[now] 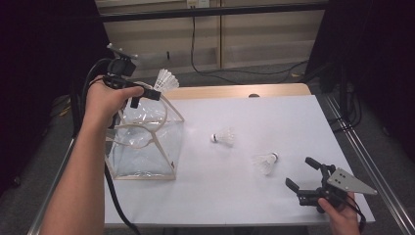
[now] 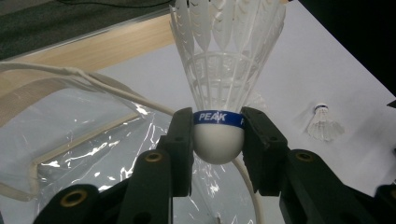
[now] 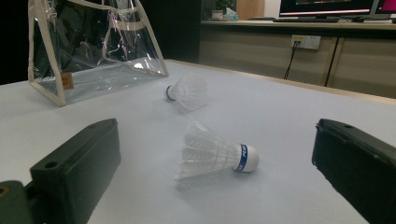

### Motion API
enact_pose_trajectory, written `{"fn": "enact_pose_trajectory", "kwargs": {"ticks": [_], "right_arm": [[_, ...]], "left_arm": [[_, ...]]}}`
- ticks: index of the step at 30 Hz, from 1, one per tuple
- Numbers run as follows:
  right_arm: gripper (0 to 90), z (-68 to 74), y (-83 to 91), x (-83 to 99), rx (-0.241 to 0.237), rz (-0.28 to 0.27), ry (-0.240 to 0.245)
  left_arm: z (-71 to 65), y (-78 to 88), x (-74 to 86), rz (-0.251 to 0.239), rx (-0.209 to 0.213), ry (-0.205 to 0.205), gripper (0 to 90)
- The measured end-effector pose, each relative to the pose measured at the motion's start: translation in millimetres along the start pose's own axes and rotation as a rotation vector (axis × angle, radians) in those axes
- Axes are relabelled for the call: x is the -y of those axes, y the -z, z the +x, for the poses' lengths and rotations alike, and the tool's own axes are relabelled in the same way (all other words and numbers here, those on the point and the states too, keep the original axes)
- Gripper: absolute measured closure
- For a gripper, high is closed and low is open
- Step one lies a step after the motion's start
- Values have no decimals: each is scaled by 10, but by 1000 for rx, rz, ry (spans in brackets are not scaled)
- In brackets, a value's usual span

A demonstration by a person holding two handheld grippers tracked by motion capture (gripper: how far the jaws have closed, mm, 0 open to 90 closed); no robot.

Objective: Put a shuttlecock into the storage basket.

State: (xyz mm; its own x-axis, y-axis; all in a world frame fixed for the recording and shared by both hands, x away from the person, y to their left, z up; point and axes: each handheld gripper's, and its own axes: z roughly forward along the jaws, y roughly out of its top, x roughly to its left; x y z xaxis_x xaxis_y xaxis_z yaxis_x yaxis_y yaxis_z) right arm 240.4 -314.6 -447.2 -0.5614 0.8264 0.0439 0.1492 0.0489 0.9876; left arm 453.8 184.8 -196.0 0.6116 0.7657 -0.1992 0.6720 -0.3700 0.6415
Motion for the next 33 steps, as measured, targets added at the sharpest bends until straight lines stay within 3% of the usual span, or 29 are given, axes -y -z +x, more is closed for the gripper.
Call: {"fn": "enact_pose_trajectory", "kwargs": {"ticks": [12,27,33], "right_arm": [[11,2,-3,-1,1,-1,6],[11,-6,4,-1,2,-4,5],[11,-5,5,-2,1,-4,5]], "left_arm": [[95,36,46,-16,-31,18,656],[121,10,52,-9,-47,5,656],[177,3,86,-6,-56,21,656]]}}
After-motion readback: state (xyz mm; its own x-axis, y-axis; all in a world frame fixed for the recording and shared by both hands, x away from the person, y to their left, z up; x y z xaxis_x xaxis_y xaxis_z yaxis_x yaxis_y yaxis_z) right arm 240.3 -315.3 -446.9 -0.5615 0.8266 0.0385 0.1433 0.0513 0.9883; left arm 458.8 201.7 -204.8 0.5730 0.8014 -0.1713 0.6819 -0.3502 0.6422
